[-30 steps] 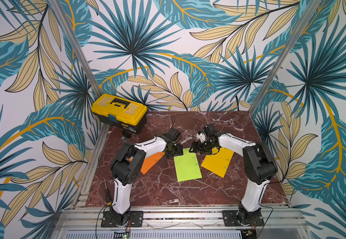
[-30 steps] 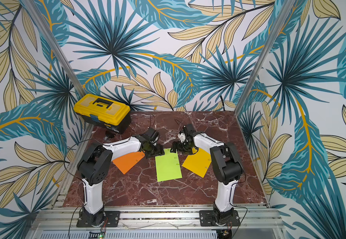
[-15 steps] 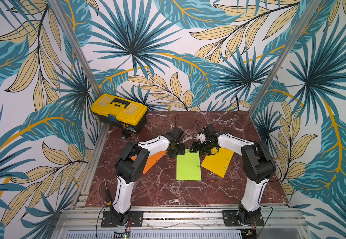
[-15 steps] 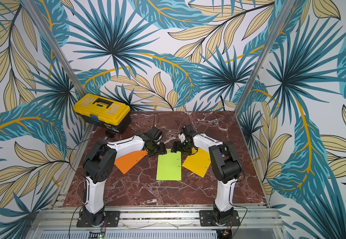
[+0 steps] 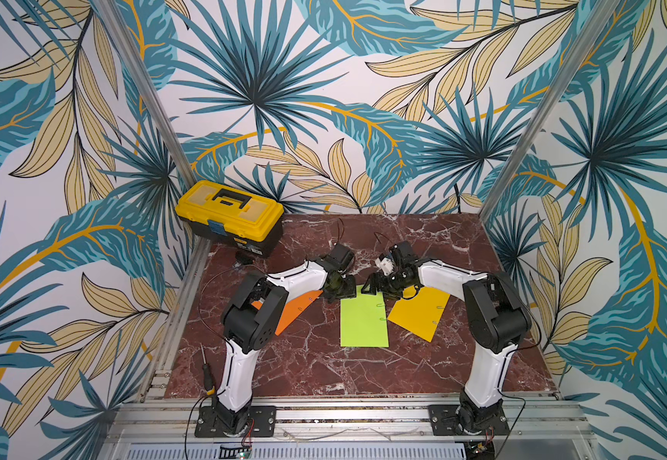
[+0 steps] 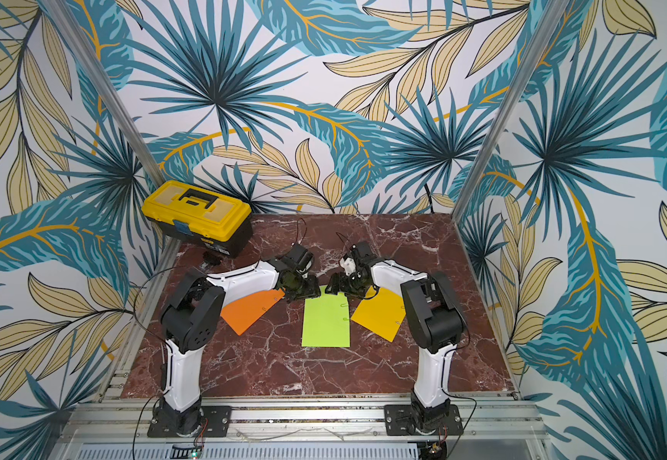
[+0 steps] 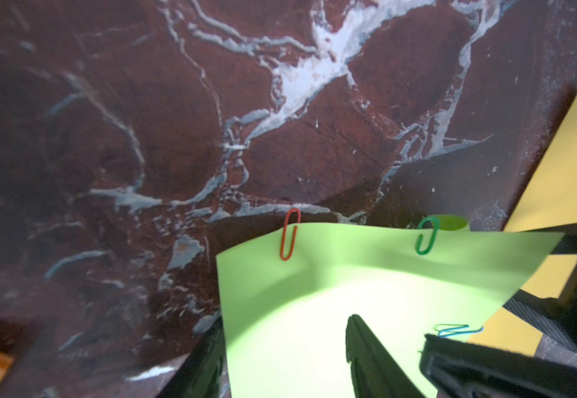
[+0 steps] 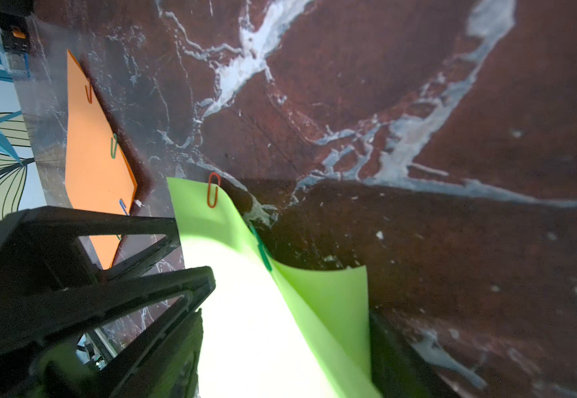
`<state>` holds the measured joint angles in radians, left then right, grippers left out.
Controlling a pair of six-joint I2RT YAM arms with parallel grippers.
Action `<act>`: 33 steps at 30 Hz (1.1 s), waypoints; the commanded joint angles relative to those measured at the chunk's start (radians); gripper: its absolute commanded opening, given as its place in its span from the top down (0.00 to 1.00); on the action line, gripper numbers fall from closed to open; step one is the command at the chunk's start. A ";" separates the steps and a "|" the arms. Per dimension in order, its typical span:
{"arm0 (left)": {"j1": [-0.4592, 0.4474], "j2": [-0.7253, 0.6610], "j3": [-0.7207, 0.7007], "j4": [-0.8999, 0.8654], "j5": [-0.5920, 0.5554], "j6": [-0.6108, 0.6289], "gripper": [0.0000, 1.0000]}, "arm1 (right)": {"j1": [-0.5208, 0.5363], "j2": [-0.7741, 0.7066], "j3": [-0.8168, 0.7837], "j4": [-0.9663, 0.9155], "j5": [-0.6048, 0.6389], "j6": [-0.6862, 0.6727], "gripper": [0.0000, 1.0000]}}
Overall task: Unclip the paperclips from the documents
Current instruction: Pick up the document from the center of the board.
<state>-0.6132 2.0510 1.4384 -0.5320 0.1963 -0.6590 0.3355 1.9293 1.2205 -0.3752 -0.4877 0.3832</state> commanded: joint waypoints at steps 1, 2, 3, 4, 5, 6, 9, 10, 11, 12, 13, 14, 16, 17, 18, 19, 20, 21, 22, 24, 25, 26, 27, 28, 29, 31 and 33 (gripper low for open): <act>-0.005 0.052 -0.027 -0.042 -0.015 0.007 0.44 | 0.006 -0.052 -0.043 -0.008 -0.009 -0.039 0.25; -0.005 0.049 -0.028 -0.042 -0.015 0.007 0.44 | 0.006 -0.067 -0.048 -0.009 -0.014 -0.050 0.25; -0.006 0.049 -0.029 -0.042 -0.016 0.006 0.44 | 0.005 -0.073 -0.046 -0.014 -0.020 -0.058 0.25; -0.007 0.048 -0.030 -0.042 -0.016 0.006 0.44 | 0.005 -0.077 -0.043 -0.021 -0.037 -0.061 0.25; -0.007 0.047 -0.030 -0.042 -0.016 0.006 0.44 | 0.005 -0.079 -0.040 -0.025 -0.055 -0.063 0.25; -0.008 0.048 -0.030 -0.042 -0.016 0.008 0.44 | 0.006 -0.083 -0.040 -0.026 -0.065 -0.058 0.25; -0.008 0.048 -0.030 -0.042 -0.016 0.007 0.44 | 0.005 -0.108 -0.062 -0.014 -0.059 -0.035 0.25; -0.008 0.048 -0.031 -0.042 -0.016 0.005 0.44 | 0.006 -0.120 -0.073 -0.002 -0.058 -0.024 0.25; -0.008 0.047 -0.032 -0.042 -0.016 0.003 0.44 | 0.005 -0.128 -0.080 0.005 -0.058 -0.010 0.25; -0.009 0.047 -0.032 -0.042 -0.015 0.001 0.44 | 0.005 -0.133 -0.087 0.012 -0.063 0.003 0.25; -0.010 0.049 -0.031 -0.042 -0.015 0.001 0.44 | 0.005 -0.137 -0.092 0.016 -0.067 0.019 0.25; -0.011 0.049 -0.031 -0.042 -0.016 0.001 0.44 | 0.004 -0.137 -0.100 0.023 -0.070 0.033 0.25; -0.013 0.050 -0.032 -0.042 -0.014 0.002 0.44 | 0.005 -0.137 -0.126 0.036 -0.065 0.066 0.25; -0.012 0.051 -0.032 -0.042 -0.014 0.001 0.44 | 0.005 -0.133 -0.134 0.030 -0.053 0.076 0.25; -0.014 0.051 -0.032 -0.042 -0.013 0.000 0.44 | 0.004 -0.127 -0.144 0.018 -0.031 0.086 0.25; -0.015 0.051 -0.032 -0.042 -0.013 -0.001 0.44 | 0.005 -0.124 -0.155 0.011 -0.010 0.097 0.25; -0.016 0.051 -0.032 -0.041 -0.012 -0.001 0.44 | 0.002 -0.121 -0.169 0.009 0.003 0.109 0.25; -0.017 0.051 -0.033 -0.042 -0.013 -0.001 0.44 | 0.000 -0.122 -0.188 0.018 0.010 0.124 0.25; -0.019 0.049 -0.035 -0.042 -0.011 -0.002 0.44 | -0.003 -0.125 -0.207 0.025 0.017 0.140 0.25; -0.022 0.047 -0.038 -0.042 -0.008 -0.002 0.44 | -0.007 -0.134 -0.236 0.039 0.025 0.162 0.25; -0.023 0.046 -0.042 -0.042 -0.007 -0.002 0.44 | -0.008 -0.138 -0.248 0.040 0.031 0.175 0.25; -0.025 0.044 -0.044 -0.042 -0.007 -0.002 0.44 | -0.011 -0.142 -0.257 0.047 0.032 0.186 0.25; -0.026 0.040 -0.051 -0.042 -0.004 -0.002 0.44 | -0.013 -0.146 -0.271 0.060 0.026 0.199 0.25; -0.029 0.038 -0.057 -0.042 -0.002 -0.001 0.44 | -0.016 -0.150 -0.283 0.081 0.014 0.216 0.25; -0.031 0.035 -0.064 -0.042 0.000 -0.001 0.44 | -0.015 -0.149 -0.293 0.101 0.001 0.231 0.25; -0.036 0.030 -0.078 -0.042 0.010 0.000 0.44 | -0.015 -0.139 -0.304 0.146 -0.030 0.270 0.25; -0.042 0.023 -0.091 -0.045 0.017 0.000 0.46 | -0.016 -0.130 -0.318 0.240 -0.057 0.318 0.26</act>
<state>-0.6342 2.0407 1.4109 -0.5003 0.1875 -0.6598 0.3183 1.7653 0.9512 -0.2039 -0.5385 0.6174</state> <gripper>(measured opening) 0.548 0.745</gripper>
